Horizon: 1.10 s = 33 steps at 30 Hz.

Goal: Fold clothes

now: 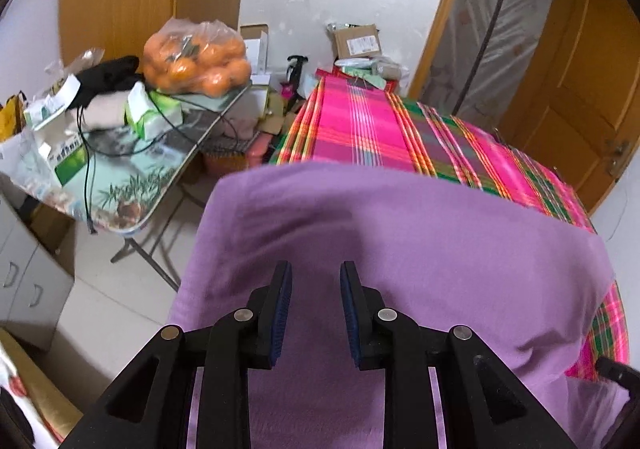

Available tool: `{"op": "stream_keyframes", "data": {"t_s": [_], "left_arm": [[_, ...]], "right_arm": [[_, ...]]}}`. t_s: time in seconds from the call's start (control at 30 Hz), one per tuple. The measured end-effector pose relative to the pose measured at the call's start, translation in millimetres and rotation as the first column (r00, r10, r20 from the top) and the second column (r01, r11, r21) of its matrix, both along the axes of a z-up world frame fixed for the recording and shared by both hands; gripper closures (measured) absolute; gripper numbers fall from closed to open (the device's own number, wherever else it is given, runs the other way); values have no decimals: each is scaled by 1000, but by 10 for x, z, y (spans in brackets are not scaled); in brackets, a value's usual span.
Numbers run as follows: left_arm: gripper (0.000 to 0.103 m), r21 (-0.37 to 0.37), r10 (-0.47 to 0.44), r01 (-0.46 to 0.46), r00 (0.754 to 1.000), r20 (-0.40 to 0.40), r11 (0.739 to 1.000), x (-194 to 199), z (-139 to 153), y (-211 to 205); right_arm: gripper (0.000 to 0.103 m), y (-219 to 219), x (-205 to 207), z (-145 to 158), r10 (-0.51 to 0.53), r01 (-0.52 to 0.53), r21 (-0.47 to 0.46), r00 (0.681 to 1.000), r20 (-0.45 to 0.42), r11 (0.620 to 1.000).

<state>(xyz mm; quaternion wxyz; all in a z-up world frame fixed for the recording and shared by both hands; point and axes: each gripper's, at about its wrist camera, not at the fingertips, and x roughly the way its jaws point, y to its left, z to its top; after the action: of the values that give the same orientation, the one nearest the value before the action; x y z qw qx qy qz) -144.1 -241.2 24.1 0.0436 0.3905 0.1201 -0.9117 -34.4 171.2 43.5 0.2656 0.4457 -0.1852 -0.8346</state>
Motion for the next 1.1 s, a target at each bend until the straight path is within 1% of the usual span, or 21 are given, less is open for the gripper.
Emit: {"op": "stream_keyframes", "data": {"t_s": [0.1,0.17,0.27,0.33,0.47,0.6,0.73,0.87,0.97,1.1], "left_arm": [[77,-6,25,-25,999,25,1000,-177,-82,-46],[77,-9,21,-21,999,38,1000,-271,-162,-60],[77,-31,16,-15,999,44,999,-305,-143,-34],[77,-31,16,-15,999,51,999,-291,-123,-29],[77,-18,9,-8,999,40,1000,-63,-4,12],[76,-5,-20,20,1000,11,1000,316,117,119],[76,7,-56,56,998,-9,998,689,185,259],[76,17,-93,94,995,-22,995,1049,189,466],[76,31,-123,123,992,-24,992,1254,139,634],[76,33,-149,150,988,-40,988,1460,53,841]], "right_arm": [[90,32,23,1,-8,8,-1,1000,1,1000],[90,39,34,23,-17,17,4,1000,-4,1000],[90,96,41,43,-42,43,26,999,-14,999],[90,142,59,61,-58,58,32,998,-19,998],[90,197,136,132,-71,74,57,996,-54,996],[90,181,272,234,-67,87,155,989,-134,984],[90,131,391,270,-29,67,215,984,-176,974],[90,78,500,246,8,38,249,984,-180,968],[90,44,576,214,27,22,272,984,-174,962],[90,78,677,161,31,17,279,985,-168,960]]}}
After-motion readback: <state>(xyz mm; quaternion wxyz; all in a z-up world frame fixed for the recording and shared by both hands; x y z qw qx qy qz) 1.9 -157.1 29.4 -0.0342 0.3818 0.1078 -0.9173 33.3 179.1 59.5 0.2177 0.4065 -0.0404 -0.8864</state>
